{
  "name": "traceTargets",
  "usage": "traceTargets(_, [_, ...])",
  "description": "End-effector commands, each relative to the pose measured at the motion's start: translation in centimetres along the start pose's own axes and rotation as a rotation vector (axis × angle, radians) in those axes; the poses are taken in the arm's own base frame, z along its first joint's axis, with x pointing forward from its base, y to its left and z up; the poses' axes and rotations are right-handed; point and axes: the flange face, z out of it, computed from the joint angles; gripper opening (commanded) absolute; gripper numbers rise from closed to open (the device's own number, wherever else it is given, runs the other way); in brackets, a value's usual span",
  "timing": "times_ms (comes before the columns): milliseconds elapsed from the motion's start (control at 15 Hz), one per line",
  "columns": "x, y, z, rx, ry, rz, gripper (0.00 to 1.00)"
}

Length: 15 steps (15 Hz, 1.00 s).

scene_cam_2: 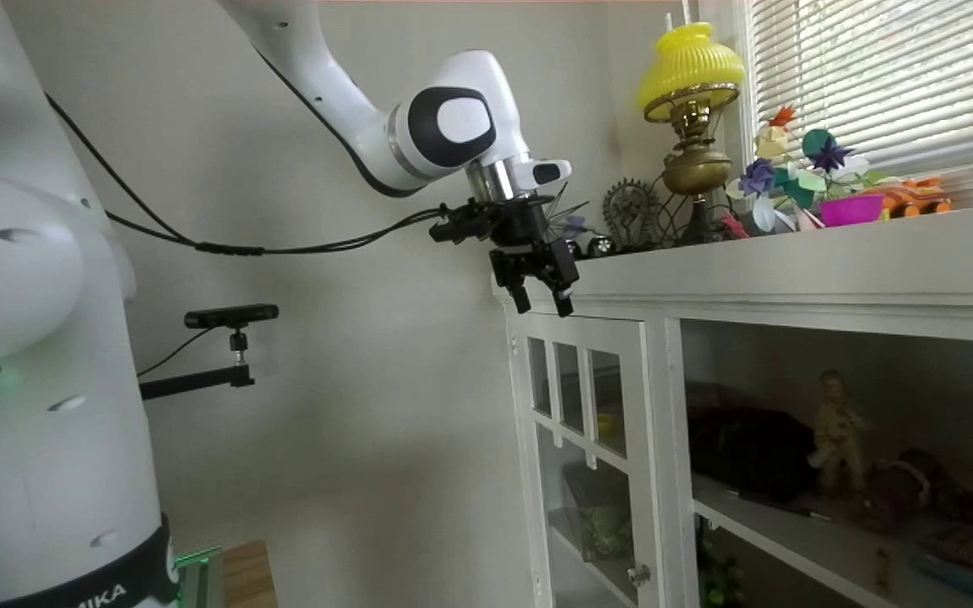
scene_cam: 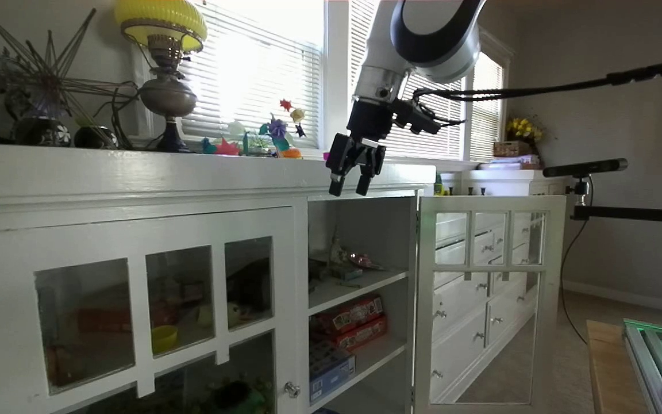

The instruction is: Open the left cabinet door

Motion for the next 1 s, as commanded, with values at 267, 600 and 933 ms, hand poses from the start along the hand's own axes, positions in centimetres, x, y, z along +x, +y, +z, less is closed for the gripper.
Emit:
traceTargets(267, [-0.4, 0.0, 1.9, 0.097, 0.093, -0.038, 1.0])
traceTargets(600, [-1.2, -1.3, 2.9, 0.211, 0.177, -0.175, 1.0])
traceTargets(933, [-1.3, 3.2, 4.2, 0.199, 0.159, -0.274, 1.0])
